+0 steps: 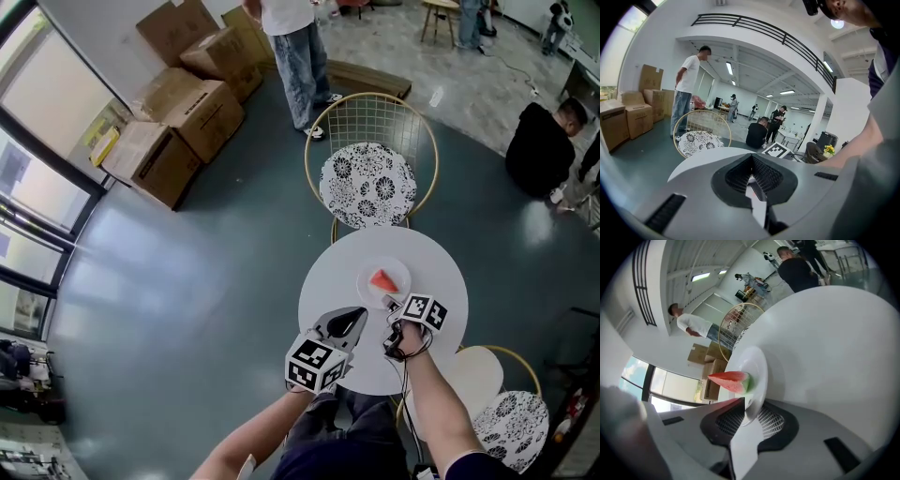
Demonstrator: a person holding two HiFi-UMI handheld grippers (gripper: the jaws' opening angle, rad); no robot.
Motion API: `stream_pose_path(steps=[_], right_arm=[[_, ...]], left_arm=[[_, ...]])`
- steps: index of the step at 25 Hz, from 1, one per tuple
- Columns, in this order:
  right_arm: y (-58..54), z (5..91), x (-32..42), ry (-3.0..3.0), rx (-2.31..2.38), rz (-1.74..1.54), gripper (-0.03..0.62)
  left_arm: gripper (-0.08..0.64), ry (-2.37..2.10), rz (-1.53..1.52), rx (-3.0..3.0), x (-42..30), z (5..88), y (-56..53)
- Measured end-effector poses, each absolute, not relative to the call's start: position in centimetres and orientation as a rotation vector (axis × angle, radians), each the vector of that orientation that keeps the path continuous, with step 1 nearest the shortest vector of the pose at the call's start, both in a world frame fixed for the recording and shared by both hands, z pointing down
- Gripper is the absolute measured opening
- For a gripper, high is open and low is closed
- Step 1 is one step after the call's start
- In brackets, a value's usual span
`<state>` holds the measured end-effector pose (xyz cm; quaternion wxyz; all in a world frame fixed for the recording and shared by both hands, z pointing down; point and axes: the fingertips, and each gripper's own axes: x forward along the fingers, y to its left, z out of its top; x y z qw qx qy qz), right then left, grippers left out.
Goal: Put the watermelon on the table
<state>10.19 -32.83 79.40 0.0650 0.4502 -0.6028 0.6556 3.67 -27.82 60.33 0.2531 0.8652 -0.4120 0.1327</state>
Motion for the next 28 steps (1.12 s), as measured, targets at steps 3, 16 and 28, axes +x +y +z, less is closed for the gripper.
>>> stream_pose_path(steps=[3, 16, 28], right_arm=[[-32.7, 79.4, 10.2, -1.823, 1.339, 1.854, 0.073], [-32.6, 79.8, 11.3, -1.601, 1.406, 1.65, 0.134], [-32.2, 79.9, 11.9, -1.516, 1.458, 1.44, 0.185]], left_arm=[[0.005, -1.113, 0.356, 2.36, 3.7, 60.2, -27.7], [0.005, -1.092, 0.346, 2.371, 3.3, 59.3, -26.4], [0.005, -1.072, 0.328, 2.384, 2.5, 58.6, -25.3]])
